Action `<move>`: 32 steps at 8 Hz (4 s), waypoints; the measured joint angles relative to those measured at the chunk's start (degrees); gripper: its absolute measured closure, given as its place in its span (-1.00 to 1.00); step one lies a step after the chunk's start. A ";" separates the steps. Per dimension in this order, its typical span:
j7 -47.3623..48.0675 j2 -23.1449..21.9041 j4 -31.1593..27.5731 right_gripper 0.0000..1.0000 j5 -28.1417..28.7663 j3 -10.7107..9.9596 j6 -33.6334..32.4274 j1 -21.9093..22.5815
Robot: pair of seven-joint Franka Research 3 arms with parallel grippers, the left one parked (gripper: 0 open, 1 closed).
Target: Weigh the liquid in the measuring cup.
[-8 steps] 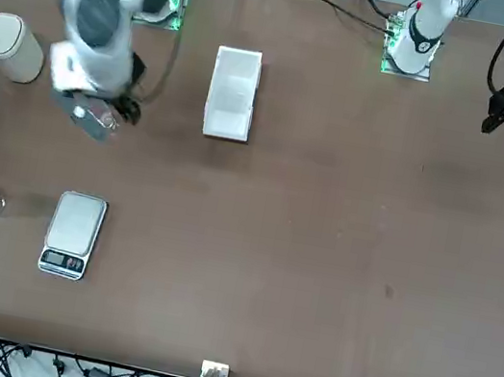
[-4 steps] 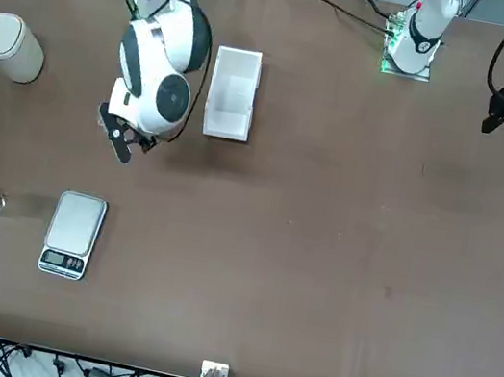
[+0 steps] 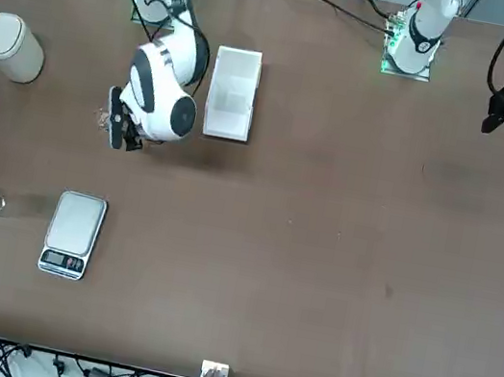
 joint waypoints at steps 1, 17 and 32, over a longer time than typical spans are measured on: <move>8.13 2.98 -0.31 -0.91 -2.53 -0.08 0.21 -0.02; 37.51 15.10 -4.94 -0.92 -10.33 -2.08 1.67 -3.00; 22.28 10.90 7.41 -0.22 -32.23 -2.10 6.97 -6.80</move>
